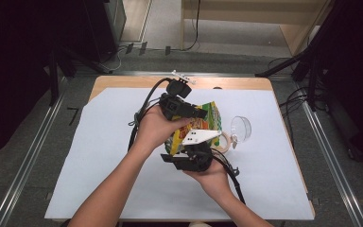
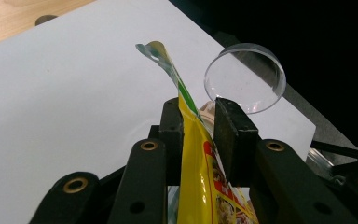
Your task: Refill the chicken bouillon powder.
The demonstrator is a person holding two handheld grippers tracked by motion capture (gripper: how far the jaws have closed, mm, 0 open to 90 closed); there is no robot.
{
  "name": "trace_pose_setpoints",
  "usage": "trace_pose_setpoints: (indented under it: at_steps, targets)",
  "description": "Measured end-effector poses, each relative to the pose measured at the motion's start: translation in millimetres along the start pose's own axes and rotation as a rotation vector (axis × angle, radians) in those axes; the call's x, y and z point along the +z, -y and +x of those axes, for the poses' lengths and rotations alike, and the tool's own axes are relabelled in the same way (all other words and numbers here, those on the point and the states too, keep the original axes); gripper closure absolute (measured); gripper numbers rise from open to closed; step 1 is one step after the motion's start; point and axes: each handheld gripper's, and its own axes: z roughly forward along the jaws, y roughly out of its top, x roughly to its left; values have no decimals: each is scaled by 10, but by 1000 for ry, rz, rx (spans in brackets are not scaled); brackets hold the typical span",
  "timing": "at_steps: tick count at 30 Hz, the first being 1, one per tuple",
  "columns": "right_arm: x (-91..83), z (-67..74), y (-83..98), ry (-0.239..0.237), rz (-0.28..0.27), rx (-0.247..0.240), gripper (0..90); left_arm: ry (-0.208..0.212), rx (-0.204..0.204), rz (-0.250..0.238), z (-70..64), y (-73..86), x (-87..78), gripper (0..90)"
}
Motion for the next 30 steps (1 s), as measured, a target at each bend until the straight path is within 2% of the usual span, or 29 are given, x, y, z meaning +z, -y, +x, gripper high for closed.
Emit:
trace_pose_setpoints:
  at_steps: [30]
  targets:
    - [-18,8,-5,-3,-25,17,681,-3,7,-2,-60,-36,-9,736]
